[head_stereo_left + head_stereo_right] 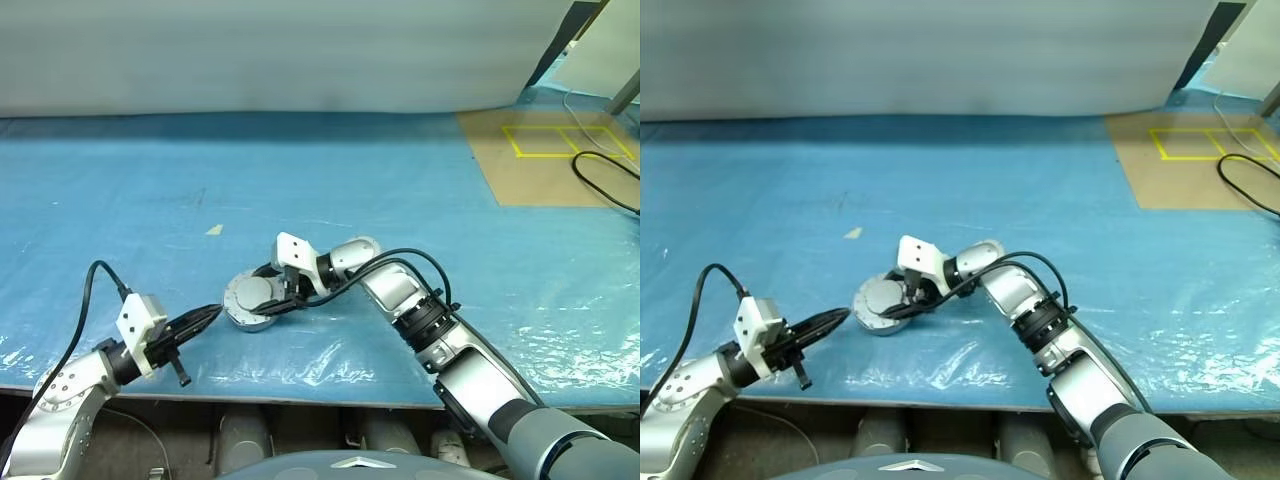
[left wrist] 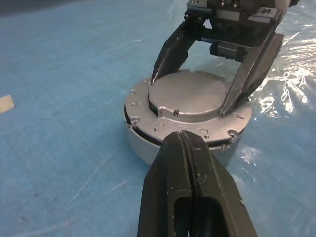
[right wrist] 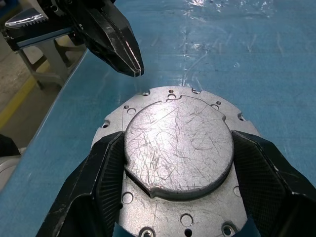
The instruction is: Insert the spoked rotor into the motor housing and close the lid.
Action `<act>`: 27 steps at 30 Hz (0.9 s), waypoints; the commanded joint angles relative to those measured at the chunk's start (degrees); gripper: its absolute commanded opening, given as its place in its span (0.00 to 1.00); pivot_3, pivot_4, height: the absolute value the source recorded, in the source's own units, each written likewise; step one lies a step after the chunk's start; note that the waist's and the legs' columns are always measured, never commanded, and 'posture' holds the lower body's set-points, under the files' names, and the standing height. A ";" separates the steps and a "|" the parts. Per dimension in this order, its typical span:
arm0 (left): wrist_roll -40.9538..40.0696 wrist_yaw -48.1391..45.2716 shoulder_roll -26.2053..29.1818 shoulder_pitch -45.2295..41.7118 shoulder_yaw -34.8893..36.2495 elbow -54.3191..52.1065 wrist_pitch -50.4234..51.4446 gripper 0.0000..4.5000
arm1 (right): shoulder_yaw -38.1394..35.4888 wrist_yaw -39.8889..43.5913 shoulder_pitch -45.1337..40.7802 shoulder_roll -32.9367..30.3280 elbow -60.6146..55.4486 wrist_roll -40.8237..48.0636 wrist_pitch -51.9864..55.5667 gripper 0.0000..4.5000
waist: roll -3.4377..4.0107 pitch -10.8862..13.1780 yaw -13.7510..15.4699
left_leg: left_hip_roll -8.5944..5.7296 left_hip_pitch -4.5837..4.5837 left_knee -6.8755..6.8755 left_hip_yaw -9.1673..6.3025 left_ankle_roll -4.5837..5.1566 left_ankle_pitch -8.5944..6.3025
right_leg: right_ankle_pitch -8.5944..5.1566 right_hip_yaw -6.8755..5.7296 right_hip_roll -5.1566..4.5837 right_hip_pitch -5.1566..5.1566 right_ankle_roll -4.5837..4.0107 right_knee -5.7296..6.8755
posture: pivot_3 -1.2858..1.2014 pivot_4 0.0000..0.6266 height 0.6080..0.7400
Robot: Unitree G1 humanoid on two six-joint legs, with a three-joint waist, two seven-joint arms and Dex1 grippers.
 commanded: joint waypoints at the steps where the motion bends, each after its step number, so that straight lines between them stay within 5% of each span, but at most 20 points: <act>1: -1.35 -1.33 1.07 1.33 3.03 -1.38 -1.67 0.00 | 1.53 -0.12 0.42 -0.19 2.31 -1.81 -0.27 0.66 | 0.00 0.00 -0.02 | 0.00 0.02 0.00 0.00 0.01 -0.01 | 0.00 0.00 0.00 0.02 0.00 0.00 | 0.52 0.24 1.00; 27: -2.67 -3.71 3.00 7.13 4.41 -5.86 -0.97 0.00 | 0.51 -0.14 -1.39 3.32 4.30 -0.72 1.05 0.66 | 0.01 0.00 -0.11 | 0.00 0.18 -0.21 0.04 0.05 -0.03 | -0.01 0.06 0.01 0.04 -0.01 -0.03 | 0.52 0.24 1.00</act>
